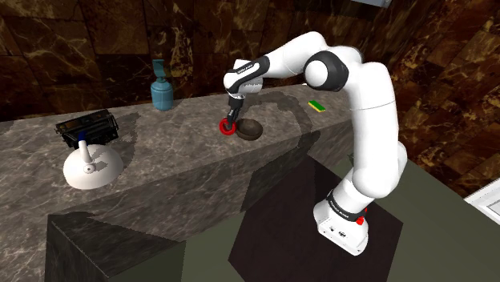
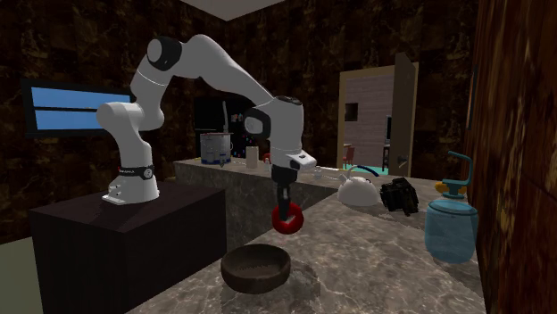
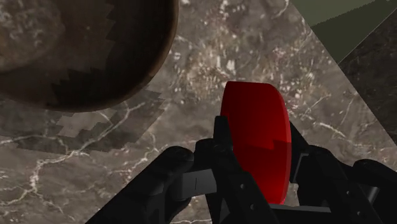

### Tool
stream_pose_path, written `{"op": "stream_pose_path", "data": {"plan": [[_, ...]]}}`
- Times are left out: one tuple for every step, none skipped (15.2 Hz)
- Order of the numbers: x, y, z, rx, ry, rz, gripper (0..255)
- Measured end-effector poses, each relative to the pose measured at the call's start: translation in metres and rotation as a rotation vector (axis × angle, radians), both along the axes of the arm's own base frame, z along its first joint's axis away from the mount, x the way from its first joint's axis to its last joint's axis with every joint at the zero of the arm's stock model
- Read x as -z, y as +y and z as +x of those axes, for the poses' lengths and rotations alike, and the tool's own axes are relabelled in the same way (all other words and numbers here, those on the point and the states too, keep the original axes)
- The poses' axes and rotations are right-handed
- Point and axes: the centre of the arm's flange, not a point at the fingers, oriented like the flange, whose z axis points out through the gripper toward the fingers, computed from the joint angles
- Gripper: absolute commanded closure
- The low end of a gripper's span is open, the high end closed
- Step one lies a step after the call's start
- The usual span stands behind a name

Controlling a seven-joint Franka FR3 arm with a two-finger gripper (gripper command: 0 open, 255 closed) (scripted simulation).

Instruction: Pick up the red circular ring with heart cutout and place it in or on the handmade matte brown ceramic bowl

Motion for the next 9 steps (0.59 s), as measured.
{"op": "stream_pose_path", "data": {"plan": [[-0.005, 0.0, 0.0, 0.0, 0.0, 0.0, 255], [-0.009, 0.0, -0.001, 0.0, 0.0, 0.0, 255], [-0.013, 0.001, 0.001, 0.0, 0.0, 0.0, 255], [-0.02, 0.001, 0.0, 0.0, 0.0, 0.0, 255], [-0.025, 0.001, 0.0, 0.0, 0.0, 0.0, 255], [-0.031, 0.0, 0.001, 0.0, 0.0, 0.0, 255], [-0.036, 0.0, 0.002, 0.0, 0.0, 0.0, 255], [-0.042, 0.0, 0.002, 0.0, 0.0, 0.0, 255], [-0.046, 0.002, 0.001, 0.0, 0.0, 0.0, 255]]}}
